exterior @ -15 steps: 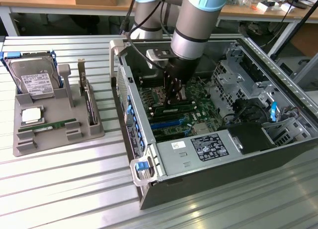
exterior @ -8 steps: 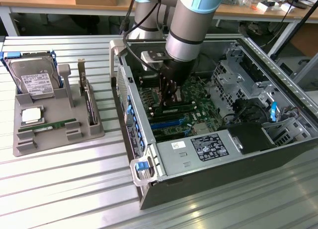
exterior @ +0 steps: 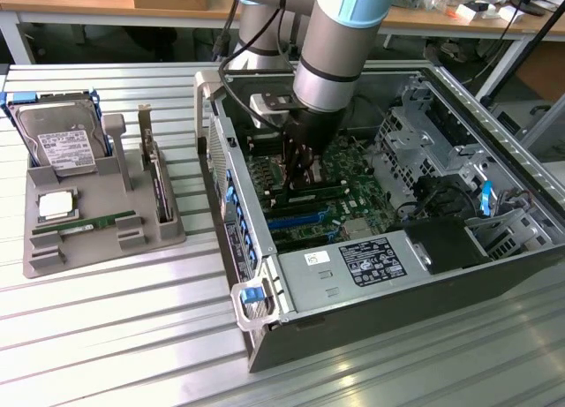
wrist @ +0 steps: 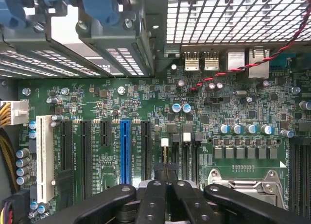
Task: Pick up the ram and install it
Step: 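Press down the ram until it locks into place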
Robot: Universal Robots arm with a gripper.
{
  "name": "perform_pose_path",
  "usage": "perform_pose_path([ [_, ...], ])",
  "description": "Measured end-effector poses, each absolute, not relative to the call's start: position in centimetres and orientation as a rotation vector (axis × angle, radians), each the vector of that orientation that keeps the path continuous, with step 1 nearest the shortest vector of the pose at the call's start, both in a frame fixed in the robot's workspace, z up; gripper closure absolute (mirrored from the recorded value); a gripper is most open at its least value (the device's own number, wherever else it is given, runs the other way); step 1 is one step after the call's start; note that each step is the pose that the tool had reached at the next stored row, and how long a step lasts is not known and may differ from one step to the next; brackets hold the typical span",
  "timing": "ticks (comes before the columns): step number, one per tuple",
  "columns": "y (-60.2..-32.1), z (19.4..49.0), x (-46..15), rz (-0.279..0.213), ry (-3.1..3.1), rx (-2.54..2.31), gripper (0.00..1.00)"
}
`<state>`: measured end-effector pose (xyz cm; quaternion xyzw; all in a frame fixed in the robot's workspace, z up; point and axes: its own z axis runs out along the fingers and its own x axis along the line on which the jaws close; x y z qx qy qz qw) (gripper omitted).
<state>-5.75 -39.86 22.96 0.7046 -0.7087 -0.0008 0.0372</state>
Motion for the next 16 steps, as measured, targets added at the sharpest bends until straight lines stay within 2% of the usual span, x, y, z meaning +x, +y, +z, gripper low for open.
perform_pose_path([
  [16,-39.9,24.0,-3.8,-0.004,-2.166,2.168,0.89],
])
